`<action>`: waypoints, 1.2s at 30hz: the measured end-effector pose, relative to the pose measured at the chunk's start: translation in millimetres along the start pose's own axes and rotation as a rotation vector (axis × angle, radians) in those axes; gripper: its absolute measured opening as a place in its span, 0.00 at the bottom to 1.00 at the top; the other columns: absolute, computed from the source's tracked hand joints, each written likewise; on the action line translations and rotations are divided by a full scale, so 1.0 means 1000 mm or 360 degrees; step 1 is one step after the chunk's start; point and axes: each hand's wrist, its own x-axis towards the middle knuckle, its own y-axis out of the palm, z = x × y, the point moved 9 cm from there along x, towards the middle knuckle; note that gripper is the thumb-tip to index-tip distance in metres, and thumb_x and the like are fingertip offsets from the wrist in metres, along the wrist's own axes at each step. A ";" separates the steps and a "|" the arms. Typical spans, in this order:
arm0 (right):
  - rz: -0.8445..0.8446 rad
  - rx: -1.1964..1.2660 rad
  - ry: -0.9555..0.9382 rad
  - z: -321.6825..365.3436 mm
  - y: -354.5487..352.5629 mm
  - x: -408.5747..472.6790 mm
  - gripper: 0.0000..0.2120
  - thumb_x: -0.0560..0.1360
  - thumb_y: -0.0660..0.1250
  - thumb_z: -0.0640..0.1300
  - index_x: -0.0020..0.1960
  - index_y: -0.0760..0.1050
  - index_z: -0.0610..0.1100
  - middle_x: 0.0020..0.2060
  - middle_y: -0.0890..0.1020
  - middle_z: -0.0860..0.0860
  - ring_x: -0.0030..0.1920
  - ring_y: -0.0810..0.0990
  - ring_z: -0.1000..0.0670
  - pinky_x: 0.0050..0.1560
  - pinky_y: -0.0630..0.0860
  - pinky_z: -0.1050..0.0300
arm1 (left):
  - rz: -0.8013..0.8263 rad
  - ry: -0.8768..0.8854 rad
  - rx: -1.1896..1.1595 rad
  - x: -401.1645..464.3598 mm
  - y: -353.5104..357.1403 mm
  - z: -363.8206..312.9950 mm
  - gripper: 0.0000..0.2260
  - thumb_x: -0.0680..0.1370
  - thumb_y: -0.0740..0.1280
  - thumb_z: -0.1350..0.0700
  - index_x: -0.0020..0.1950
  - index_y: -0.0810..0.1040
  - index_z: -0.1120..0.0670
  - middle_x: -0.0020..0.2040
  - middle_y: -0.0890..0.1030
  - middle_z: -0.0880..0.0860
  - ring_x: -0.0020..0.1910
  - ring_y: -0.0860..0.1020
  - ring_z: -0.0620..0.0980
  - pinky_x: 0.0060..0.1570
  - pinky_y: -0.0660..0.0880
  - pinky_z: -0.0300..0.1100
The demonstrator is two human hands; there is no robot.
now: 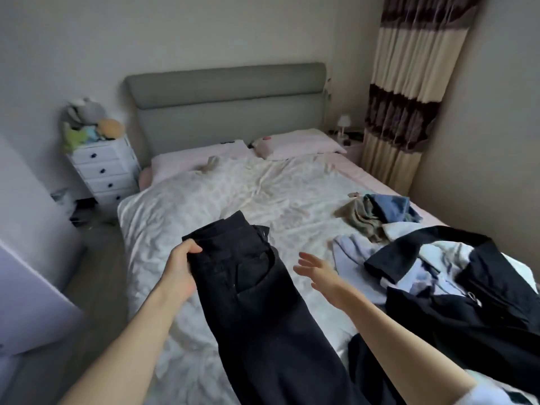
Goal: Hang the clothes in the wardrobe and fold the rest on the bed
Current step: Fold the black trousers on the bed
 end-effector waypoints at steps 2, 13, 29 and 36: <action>0.0169 -0.0041 0.0063 -0.009 0.014 0.041 0.32 0.74 0.68 0.49 0.74 0.60 0.49 0.72 0.66 0.51 0.71 0.63 0.50 0.68 0.59 0.53 | -0.0017 -0.0032 -0.0045 0.032 -0.011 0.007 0.14 0.58 0.61 0.61 0.39 0.80 0.58 0.36 0.82 0.56 0.34 0.81 0.56 0.45 0.77 0.48; 0.0755 0.0313 0.0128 -0.006 0.081 0.169 0.10 0.71 0.70 0.46 0.47 0.83 0.41 0.43 0.85 0.47 0.43 0.84 0.50 0.44 0.79 0.59 | 0.0044 -0.0180 -0.0136 0.157 -0.056 0.052 0.13 0.59 0.61 0.57 0.34 0.84 0.56 0.35 0.82 0.56 0.34 0.82 0.55 0.37 0.79 0.48; -0.0298 -0.1806 -0.0084 -0.219 0.074 0.219 0.25 0.81 0.48 0.51 0.77 0.50 0.51 0.76 0.54 0.49 0.76 0.48 0.47 0.73 0.42 0.37 | -0.0482 -0.0346 0.0921 0.238 -0.152 0.282 0.22 0.78 0.65 0.52 0.69 0.64 0.58 0.64 0.70 0.55 0.60 0.72 0.53 0.58 0.69 0.46; -0.0172 -0.2006 -0.0204 -0.281 0.129 0.099 0.26 0.78 0.49 0.54 0.74 0.62 0.47 0.74 0.63 0.44 0.75 0.58 0.43 0.70 0.50 0.36 | -0.0596 -0.0071 0.1762 0.137 -0.114 0.315 0.17 0.73 0.69 0.48 0.57 0.74 0.56 0.60 0.71 0.58 0.59 0.70 0.57 0.58 0.70 0.52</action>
